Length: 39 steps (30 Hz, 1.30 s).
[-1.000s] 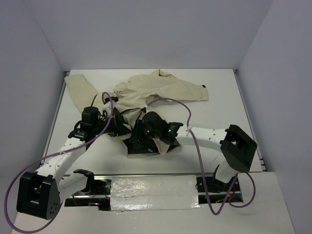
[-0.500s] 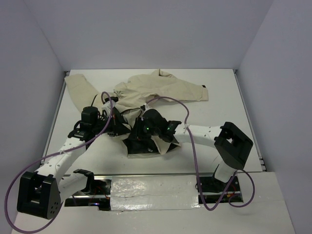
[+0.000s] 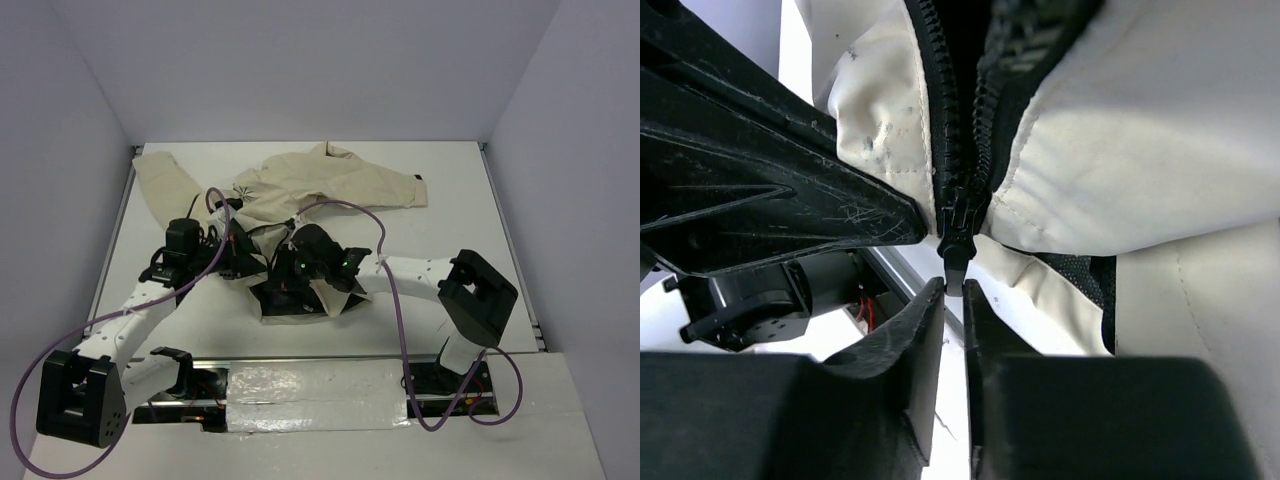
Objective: Zip up the jacket
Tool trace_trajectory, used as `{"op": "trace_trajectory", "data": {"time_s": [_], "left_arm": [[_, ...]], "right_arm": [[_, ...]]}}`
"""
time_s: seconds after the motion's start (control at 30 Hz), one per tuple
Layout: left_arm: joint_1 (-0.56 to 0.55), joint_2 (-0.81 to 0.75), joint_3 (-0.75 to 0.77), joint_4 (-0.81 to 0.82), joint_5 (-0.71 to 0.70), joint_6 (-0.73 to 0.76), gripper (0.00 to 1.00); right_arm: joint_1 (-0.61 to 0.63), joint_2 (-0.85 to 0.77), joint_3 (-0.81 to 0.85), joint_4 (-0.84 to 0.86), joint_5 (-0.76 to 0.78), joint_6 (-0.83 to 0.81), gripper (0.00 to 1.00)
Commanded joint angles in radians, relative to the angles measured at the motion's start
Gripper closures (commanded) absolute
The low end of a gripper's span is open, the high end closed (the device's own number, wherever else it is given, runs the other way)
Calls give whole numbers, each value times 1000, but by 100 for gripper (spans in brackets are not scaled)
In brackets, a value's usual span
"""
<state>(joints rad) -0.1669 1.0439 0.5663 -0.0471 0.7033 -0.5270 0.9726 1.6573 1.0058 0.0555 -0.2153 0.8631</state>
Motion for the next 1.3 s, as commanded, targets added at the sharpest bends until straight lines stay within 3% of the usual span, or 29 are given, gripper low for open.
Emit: {"op": "trace_trajectory", "data": {"time_s": [0.0,0.13,0.4,0.6,0.93,1.27], "left_arm": [[7,5,-2,62,1,2,100],[7,4,7,43,1,41,100],[7,-7,1,-52,2,163,100],[3,-13,-9,-86,33,254,100],[-11,-12,-13,-80,94,228,100],[0,-7,-26,-54,124,168,100]], "right_arm": [[5,-13,10,3,-22,-19,83],[5,-24,14,3,-10,-25,93],[-34,-122,60,-135,7,-119,98],[-86,-120,140,-178,-19,-186,99],[-137,33,292,-181,-85,-253,99],[-192,9,349,-212,-102,-370,93]]}}
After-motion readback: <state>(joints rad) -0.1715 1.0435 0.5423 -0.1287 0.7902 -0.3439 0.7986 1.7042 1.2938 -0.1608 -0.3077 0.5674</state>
